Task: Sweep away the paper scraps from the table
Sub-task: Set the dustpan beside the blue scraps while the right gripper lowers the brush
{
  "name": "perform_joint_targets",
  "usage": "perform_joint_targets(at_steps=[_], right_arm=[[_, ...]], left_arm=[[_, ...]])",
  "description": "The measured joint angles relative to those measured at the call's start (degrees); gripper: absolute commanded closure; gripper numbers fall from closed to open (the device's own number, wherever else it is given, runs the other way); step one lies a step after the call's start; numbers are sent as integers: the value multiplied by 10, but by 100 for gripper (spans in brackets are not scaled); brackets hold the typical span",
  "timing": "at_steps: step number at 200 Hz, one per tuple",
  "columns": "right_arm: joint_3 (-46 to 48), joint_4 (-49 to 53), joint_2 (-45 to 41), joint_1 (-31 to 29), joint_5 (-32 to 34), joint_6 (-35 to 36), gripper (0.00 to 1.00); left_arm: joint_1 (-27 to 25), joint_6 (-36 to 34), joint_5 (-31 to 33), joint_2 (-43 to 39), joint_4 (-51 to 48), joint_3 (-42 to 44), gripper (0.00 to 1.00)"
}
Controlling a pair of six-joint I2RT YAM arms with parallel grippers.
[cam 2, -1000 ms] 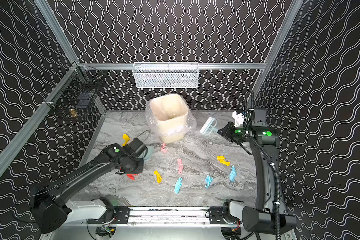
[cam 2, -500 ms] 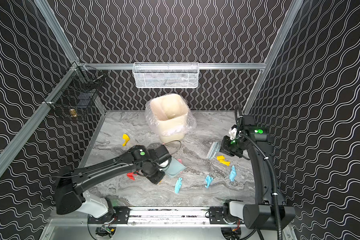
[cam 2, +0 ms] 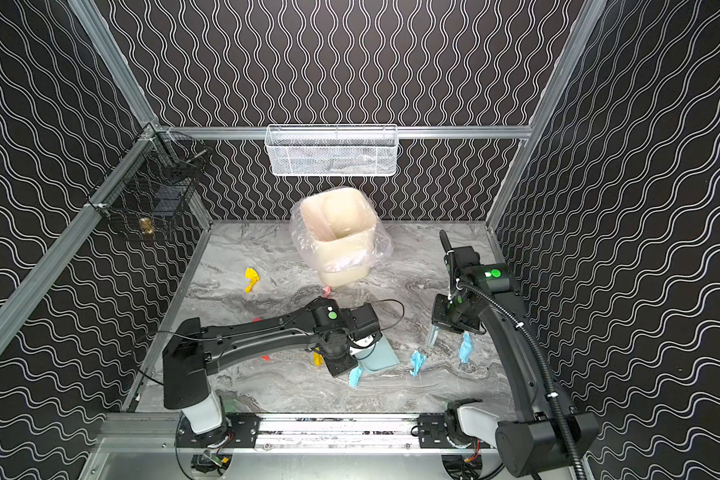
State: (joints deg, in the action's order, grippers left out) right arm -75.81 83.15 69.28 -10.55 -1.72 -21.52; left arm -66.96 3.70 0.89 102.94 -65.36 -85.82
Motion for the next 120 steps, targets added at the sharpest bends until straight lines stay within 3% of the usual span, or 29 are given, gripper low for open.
perform_joint_targets(at_steps=[120], right_arm=[[80, 5, -18, -27, 28, -1, 100]], left_arm=[[-21, -87, -5, 38, 6, -12, 100]])
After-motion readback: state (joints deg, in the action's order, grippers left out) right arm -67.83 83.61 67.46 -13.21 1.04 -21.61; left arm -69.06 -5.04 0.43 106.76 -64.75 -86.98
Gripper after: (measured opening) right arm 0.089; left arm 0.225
